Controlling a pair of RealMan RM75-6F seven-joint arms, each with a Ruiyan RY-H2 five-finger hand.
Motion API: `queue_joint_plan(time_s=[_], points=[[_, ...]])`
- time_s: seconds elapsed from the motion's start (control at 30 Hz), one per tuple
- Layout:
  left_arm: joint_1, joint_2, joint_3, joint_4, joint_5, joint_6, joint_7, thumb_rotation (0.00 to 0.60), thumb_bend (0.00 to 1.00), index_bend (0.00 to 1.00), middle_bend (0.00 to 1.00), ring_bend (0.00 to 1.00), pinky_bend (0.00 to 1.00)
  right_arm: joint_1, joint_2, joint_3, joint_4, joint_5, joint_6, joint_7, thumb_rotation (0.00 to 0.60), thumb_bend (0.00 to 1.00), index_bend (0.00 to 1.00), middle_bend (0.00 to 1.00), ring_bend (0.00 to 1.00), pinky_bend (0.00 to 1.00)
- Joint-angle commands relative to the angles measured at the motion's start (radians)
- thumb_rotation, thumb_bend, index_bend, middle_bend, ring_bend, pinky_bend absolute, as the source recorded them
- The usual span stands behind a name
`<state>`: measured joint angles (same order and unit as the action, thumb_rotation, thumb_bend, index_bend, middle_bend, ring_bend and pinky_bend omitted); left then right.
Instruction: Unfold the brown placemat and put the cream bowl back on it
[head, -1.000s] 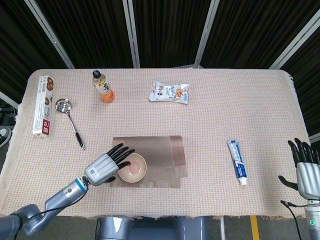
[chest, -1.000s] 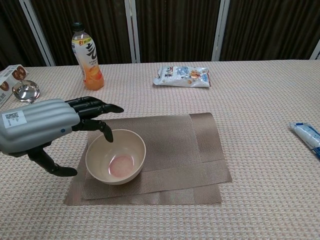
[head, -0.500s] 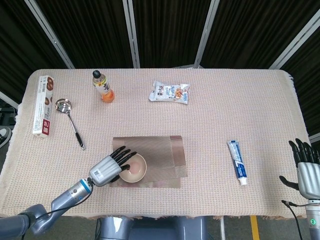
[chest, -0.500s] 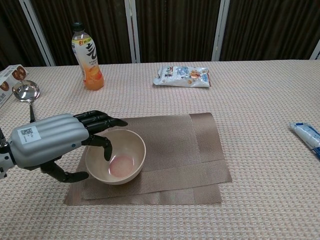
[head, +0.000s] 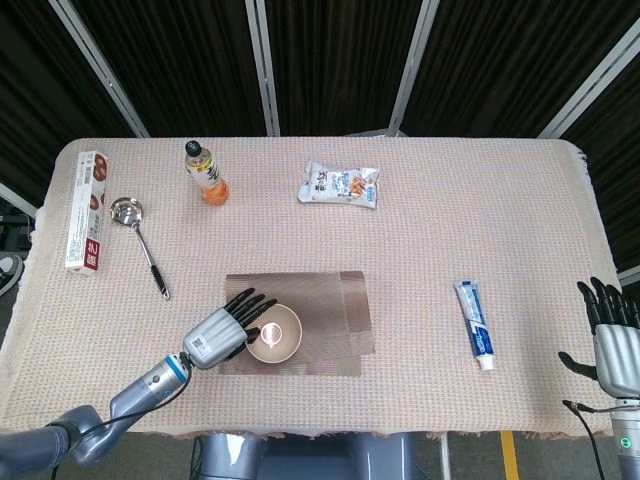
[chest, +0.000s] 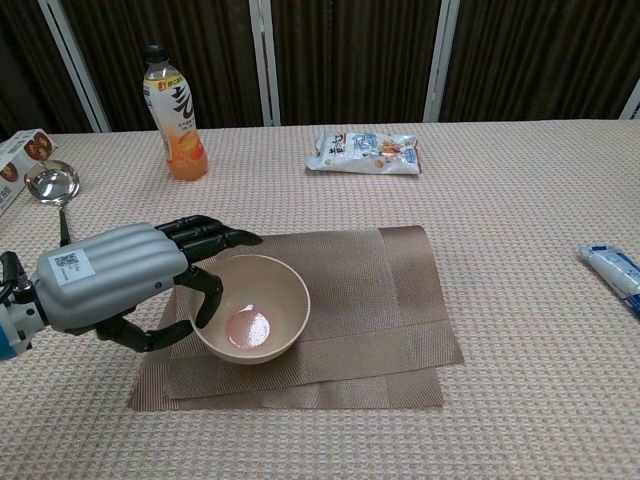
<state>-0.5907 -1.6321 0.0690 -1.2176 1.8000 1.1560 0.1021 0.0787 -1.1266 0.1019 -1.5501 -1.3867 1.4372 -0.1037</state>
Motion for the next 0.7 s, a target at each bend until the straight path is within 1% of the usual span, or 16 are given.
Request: queue_joint_plan(time_s=[0.03, 0.27, 0.37, 0.4, 0.43, 0.53, 0.63, 0.7], points=[[0.003, 0.012, -0.016, -0.003, -0.007, 0.026, 0.001, 0.6, 0.44, 0.59, 0.0, 0.0, 0.0, 0.0, 0.0, 0.0, 0.0, -0.001, 0.001, 0.0, 0.6, 0.0, 0.0, 0.0, 0.0, 0.0], [0.011, 0.076, -0.1, 0.007, -0.089, 0.072, -0.01, 0.6, 0.44, 0.59, 0.0, 0.0, 0.0, 0.001, -0.001, -0.002, -0.001, -0.003, -0.001, -0.001, 0.6, 0.0, 0.0, 0.0, 0.0, 0.0], [0.025, 0.103, -0.149, 0.043, -0.172, 0.069, -0.047, 0.6, 0.44, 0.59, 0.0, 0.0, 0.0, 0.001, -0.002, -0.003, -0.001, -0.003, -0.003, -0.004, 0.6, 0.0, 0.0, 0.0, 0.0, 0.0], [0.027, 0.107, -0.157, 0.052, -0.186, 0.066, -0.053, 0.6, 0.44, 0.59, 0.0, 0.0, 0.0, 0.001, -0.003, -0.003, -0.001, -0.003, -0.003, -0.004, 0.6, 0.0, 0.0, 0.0, 0.0, 0.0], [0.031, 0.114, -0.174, 0.08, -0.223, 0.054, -0.076, 0.6, 0.44, 0.59, 0.0, 0.0, 0.0, 0.002, -0.003, -0.004, -0.001, -0.003, -0.004, -0.006, 0.6, 0.0, 0.0, 0.0, 0.0, 0.0], [0.038, 0.118, -0.199, 0.148, -0.289, 0.02, -0.127, 0.6, 0.44, 0.59, 0.0, 0.0, 0.0, 0.004, -0.006, -0.006, -0.003, -0.005, -0.006, -0.013, 0.6, 0.0, 0.0, 0.0, 0.0, 0.0], [0.044, 0.11, -0.208, 0.226, -0.339, -0.02, -0.178, 0.6, 0.44, 0.59, 0.0, 0.0, 0.0, 0.005, -0.009, -0.007, -0.003, -0.004, -0.01, -0.02, 0.6, 0.0, 0.0, 0.0, 0.0, 0.0], [0.047, 0.103, -0.211, 0.258, -0.354, -0.033, -0.2, 0.6, 0.44, 0.59, 0.0, 0.0, 0.0, 0.006, -0.01, -0.008, -0.003, -0.003, -0.011, -0.023, 0.6, 0.0, 0.0, 0.0, 0.0, 0.0]])
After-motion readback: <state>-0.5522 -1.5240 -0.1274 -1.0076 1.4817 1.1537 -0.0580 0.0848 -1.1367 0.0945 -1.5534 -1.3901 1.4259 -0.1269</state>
